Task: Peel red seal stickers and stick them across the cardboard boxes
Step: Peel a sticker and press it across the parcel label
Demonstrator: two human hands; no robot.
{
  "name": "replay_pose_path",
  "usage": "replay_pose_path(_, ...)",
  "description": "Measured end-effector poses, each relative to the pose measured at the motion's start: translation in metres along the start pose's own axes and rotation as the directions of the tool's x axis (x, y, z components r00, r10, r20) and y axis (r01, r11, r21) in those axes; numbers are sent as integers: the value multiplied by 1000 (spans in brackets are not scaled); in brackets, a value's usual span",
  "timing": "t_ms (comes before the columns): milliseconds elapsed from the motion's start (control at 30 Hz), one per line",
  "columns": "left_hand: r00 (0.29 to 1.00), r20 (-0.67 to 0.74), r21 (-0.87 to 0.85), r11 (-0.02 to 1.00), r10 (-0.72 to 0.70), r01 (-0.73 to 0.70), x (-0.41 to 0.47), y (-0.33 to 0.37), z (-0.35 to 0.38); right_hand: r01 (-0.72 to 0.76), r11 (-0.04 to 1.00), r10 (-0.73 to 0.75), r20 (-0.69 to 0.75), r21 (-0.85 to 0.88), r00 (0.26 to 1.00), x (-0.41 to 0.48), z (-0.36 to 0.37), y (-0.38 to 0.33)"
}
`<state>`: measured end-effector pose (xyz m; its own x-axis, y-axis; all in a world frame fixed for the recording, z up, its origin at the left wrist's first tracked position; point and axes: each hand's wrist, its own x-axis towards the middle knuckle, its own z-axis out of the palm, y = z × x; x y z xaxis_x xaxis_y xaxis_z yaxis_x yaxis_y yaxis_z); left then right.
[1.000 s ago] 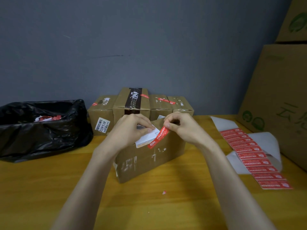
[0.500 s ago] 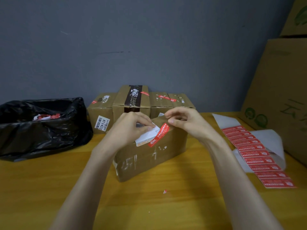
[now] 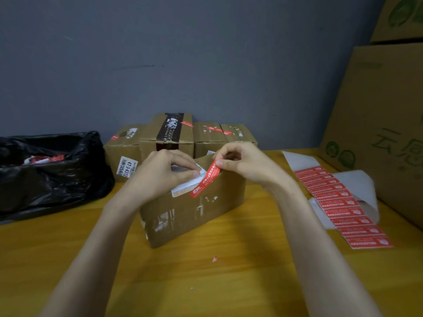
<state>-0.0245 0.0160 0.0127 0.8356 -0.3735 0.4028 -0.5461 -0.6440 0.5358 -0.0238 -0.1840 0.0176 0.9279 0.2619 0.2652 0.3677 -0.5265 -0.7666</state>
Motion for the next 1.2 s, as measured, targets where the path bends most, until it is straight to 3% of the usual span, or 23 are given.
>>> replay_pose_path(233,997,69,3,1000,-26,26,-1,1,-4,66,991,-64,-19,119,998,-3,-4,4)
replay_pose_path(367,960,259,176,983,-102,57,-3,2,-14,100,992,-97,-41,75,994,-2,-2,6)
replay_pose_path(467,963,245,227,972,-111,54,-5,1,-16,134,991,-134,-64,-6,989,-1,3,3)
replay_pose_path(633,975,199,87,993,-96,79,-6,3,-22,116,987,-105,-95,113,990,-3,4,0)
replay_pose_path(900,961,218,-242,944,-171,223,-9,8,-26,100,993,-94,-105,57,990,-3,1,-11)
replay_pose_path(1200,940,271,-199,944,-205,264,-11,7,-29,108,989,-125,-176,-105,976,1,5,-13)
